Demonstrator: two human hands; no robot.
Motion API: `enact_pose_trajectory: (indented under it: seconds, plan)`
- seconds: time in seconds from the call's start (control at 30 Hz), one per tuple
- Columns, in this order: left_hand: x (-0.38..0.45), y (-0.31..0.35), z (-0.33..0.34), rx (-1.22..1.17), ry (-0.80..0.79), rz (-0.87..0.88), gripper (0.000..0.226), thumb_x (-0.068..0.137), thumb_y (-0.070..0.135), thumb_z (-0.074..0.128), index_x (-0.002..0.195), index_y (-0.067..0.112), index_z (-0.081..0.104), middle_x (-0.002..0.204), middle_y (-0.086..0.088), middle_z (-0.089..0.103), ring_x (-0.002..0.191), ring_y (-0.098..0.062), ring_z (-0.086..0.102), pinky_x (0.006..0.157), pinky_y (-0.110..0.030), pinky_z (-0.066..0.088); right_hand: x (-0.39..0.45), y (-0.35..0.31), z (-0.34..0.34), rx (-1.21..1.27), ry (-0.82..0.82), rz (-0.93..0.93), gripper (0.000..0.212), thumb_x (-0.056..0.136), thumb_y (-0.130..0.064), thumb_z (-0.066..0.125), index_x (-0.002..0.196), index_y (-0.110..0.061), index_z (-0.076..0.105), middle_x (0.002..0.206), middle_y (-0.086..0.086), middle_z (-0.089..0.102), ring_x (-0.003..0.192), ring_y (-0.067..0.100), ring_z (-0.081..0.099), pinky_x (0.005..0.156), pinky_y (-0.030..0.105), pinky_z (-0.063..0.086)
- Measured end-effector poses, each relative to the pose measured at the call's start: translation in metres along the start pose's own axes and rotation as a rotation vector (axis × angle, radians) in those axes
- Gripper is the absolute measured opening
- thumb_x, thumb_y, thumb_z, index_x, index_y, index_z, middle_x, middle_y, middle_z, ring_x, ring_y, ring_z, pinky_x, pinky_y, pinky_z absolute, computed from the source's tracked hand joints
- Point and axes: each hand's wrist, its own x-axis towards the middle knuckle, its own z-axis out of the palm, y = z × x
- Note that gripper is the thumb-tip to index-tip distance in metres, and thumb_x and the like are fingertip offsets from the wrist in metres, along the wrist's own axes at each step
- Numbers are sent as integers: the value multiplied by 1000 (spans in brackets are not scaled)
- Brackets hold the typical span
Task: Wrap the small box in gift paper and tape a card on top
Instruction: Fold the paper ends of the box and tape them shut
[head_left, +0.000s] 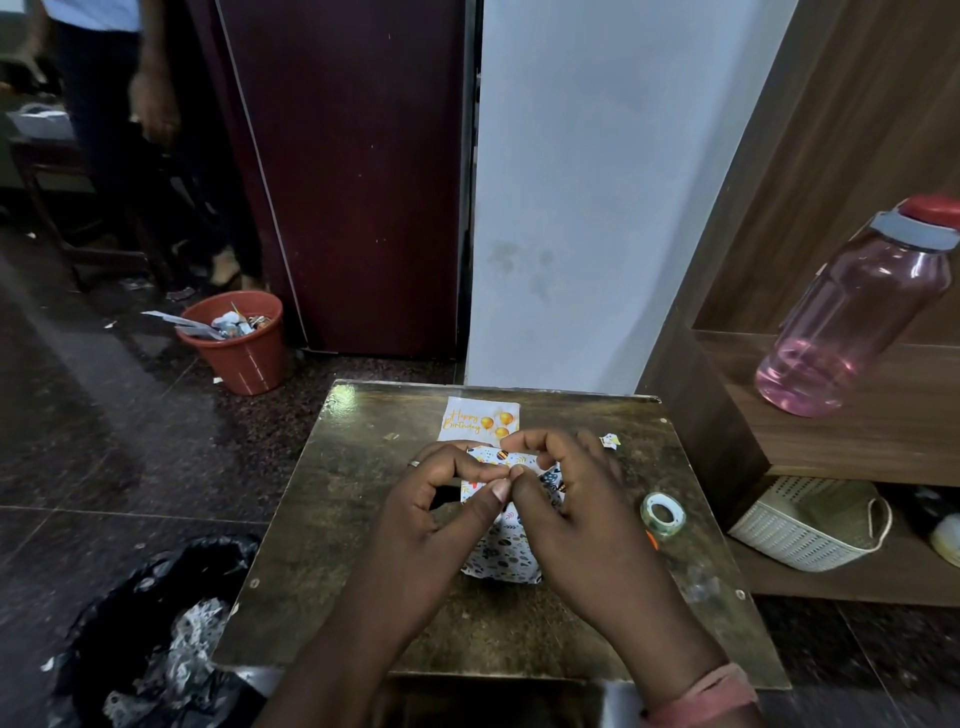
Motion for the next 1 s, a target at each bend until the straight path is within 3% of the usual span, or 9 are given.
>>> enact_pose_trajectory:
  seconds: [0.2,0.43,0.6,0.8,0.93,1.0]
  plan:
    - [0,0,0,22,10,-12,7,91,33,71,95,27,72,111,-1,73,110,-19,68,99,-47,52,1,-1,-1,30,-10,9,20,96,-34,55,111,-45,61,106,-21,50,117,-6,42,94,29,44]
    - [-1,1,0,19,8,-22,7,95,30,73,97,24,72,112,-2,73,113,-18,68,92,-36,53,0,-1,-3,22,-35,8,20,99,-32,53,113,-46,60,105,-24,47,117,-6,41,95,24,40]
    - [-1,1,1,5,11,-19,9,92,33,71,95,24,71,111,-2,73,111,-18,69,88,-28,53,1,0,-1,12,-20,-6,22,98,-30,56,113,-45,60,107,-23,48,118,-3,43,99,28,42]
    - [0,1,1,4,14,-14,9,92,32,71,95,23,71,109,-3,73,108,-18,69,86,-24,54,0,0,-2,-16,-39,-7,23,100,-30,55,117,-46,58,108,-22,47,118,2,42,101,32,40]
    - [0,1,1,16,16,-20,9,92,32,71,95,25,71,109,-3,73,108,-18,69,88,-30,54,0,0,-3,19,-51,8,22,100,-34,55,116,-48,58,108,-24,47,118,0,42,100,31,41]
    - [0,1,1,-4,12,-21,6,94,28,73,95,23,71,109,-3,73,108,-19,69,84,-24,54,0,0,-3,45,-54,14,21,100,-34,54,115,-48,59,108,-24,47,119,0,43,101,32,42]
